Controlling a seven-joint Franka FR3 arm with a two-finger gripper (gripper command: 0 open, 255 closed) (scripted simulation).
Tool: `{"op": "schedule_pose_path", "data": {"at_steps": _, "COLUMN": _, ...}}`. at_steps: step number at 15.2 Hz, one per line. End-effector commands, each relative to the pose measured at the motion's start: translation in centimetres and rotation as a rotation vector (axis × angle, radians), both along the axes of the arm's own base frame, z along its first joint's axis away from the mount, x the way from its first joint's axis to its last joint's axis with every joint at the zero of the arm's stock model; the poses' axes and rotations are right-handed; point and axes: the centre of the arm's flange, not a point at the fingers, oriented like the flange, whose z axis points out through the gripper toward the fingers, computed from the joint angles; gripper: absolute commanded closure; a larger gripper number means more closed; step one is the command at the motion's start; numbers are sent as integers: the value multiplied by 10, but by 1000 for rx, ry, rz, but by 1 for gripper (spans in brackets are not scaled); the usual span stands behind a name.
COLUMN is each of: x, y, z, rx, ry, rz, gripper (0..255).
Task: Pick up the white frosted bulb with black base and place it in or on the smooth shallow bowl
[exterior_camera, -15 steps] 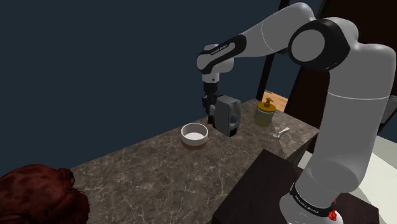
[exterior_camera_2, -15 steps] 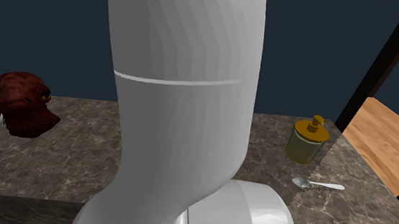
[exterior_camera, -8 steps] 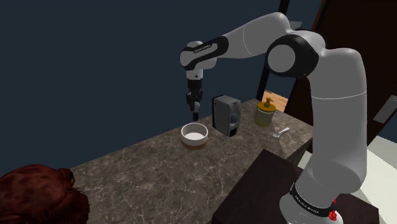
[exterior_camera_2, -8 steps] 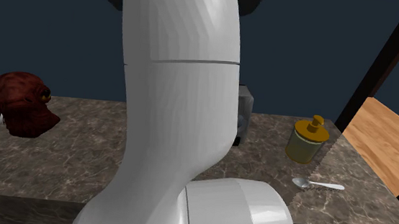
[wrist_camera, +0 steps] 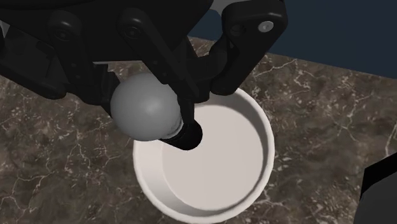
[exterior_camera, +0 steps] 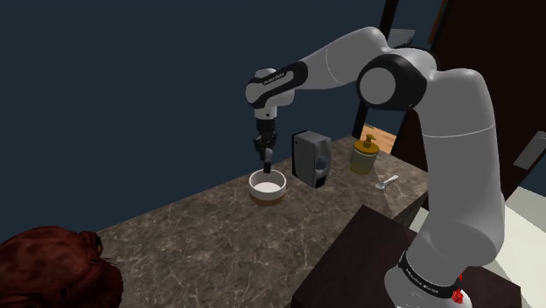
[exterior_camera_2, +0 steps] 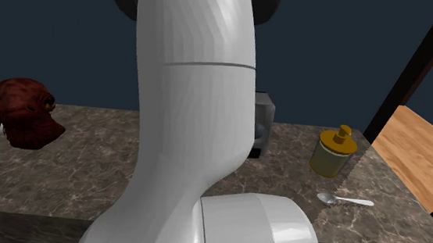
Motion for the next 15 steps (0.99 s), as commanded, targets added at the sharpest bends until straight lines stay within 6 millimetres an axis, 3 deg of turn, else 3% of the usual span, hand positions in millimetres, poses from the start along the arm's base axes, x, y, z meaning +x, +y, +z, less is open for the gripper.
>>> {"op": "schedule_pose_path", "data": {"at_steps": 1, "x": 0, "y": -1, "z": -10, "rx": 0, "ry": 0, "rz": 0, "gripper": 255}}
{"op": "schedule_pose_path", "data": {"at_steps": 8, "x": 0, "y": -1, "z": -50, "rx": 0, "ry": 0, "rz": 0, "gripper": 255}}
{"op": "schedule_pose_path", "data": {"at_steps": 15, "x": 0, "y": -1, "z": -50, "rx": 0, "ry": 0, "rz": 0, "gripper": 255}}
